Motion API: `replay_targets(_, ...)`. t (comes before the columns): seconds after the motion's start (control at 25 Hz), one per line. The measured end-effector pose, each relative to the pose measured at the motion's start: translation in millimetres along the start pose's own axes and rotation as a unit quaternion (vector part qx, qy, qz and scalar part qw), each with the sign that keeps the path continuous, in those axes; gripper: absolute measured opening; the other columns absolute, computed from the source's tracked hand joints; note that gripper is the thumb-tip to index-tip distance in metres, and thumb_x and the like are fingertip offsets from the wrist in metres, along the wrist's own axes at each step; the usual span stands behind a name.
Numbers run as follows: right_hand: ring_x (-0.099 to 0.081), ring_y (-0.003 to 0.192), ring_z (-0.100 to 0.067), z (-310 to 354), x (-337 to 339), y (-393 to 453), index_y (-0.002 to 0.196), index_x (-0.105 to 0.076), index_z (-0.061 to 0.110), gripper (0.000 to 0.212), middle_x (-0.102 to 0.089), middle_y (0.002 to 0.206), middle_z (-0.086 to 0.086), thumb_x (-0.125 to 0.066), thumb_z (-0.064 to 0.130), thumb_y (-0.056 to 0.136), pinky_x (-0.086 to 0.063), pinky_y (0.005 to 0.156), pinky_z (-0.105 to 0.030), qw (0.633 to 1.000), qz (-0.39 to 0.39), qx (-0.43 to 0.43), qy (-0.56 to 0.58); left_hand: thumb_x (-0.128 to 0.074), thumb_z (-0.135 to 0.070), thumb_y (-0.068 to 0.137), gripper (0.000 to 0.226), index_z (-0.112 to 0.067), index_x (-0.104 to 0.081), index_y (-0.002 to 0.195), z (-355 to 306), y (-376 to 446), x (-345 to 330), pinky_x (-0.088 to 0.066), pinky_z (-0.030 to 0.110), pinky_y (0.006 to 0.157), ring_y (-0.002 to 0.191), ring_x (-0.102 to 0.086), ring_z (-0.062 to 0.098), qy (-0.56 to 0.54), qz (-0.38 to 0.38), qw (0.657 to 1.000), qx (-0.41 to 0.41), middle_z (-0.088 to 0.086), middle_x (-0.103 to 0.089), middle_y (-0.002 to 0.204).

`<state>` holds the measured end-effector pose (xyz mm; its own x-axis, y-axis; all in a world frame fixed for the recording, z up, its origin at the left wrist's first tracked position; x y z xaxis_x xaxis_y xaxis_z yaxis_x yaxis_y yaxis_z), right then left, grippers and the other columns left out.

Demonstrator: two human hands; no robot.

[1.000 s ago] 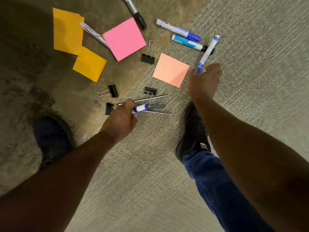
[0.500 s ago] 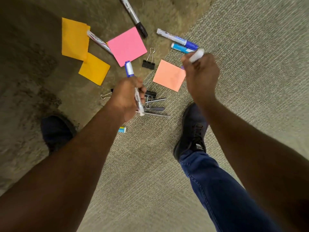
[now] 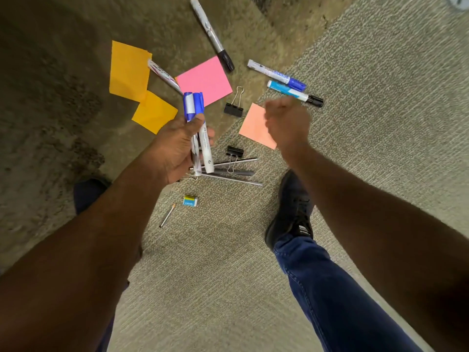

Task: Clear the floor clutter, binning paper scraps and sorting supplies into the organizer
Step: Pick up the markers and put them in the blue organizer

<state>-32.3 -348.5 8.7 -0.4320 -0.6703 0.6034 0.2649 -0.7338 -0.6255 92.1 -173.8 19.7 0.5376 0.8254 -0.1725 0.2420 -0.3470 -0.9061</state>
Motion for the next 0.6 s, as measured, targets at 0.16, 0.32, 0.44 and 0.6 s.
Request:
replay_targets(0.16, -0.051, 0.054, -0.007, -13, -8, 74, 0.117, -0.060, 0.006, 0.047, -0.055, 0.077, -0.003, -0.052, 0.047, 0.094, -0.043, 0.044, -0.017, 0.898, 0.064, -0.328, 0.287, -0.051, -0.025, 0.098, 0.012, -0.014, -0.055, 0.097, -4, 4, 12, -0.049, 0.026, 0.054, 0.059, -0.058, 0.018, -0.014, 0.005, 1.000, -0.007, 0.001, -0.059, 0.068)
replay_targets(0.32, -0.052, 0.047, 0.000, -7, -21, 102, 0.098, -0.058, 0.014, 0.020, -0.051, 0.077, 0.004, -0.043, 0.028, 0.096, -0.042, 0.044, -0.014, 0.901, 0.077, -0.289, 0.314, -0.052, -0.024, 0.097, 0.012, -0.015, -0.058, 0.104, -12, 1, 22, -0.050, 0.028, 0.056, 0.059, -0.058, 0.018, -0.010, -0.004, 1.000, -0.028, 0.000, -0.058, 0.068)
replay_targets(0.44, -0.053, 0.049, -0.008, -1, -21, 90, 0.093, -0.056, 0.011, 0.020, -0.056, 0.073, -0.003, -0.045, 0.027, 0.090, -0.046, 0.046, -0.016, 0.887, 0.044, -0.308, 0.340, -0.053, -0.024, 0.097, 0.013, -0.015, -0.058, 0.105, -23, -12, 25, -0.051, 0.027, 0.055, 0.057, -0.059, 0.017, -0.005, -0.016, 0.999, -0.035, 0.001, -0.058, 0.068)
replay_targets(0.6, -0.057, 0.048, -0.017, 32, 0, 24, 0.074, -0.054, 0.011, 0.018, -0.059, 0.069, -0.010, -0.055, 0.025, 0.086, -0.049, 0.051, -0.028, 0.954, 0.023, -0.192, 0.230, -0.053, -0.024, 0.096, 0.017, -0.015, -0.058, 0.108, -50, -67, 22, -0.053, 0.027, 0.052, 0.052, -0.058, 0.016, -0.065, -0.009, 0.997, -0.034, 0.001, -0.057, 0.068)
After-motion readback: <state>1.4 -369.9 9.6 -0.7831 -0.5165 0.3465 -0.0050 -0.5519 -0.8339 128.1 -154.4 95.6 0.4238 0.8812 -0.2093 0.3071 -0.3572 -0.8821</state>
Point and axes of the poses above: each hand's wrist, its own y-axis towards the middle knuckle, its own x-axis out of the back of the hand, z = x × y, the point moved 3 cm from there along y, towards the middle knuckle
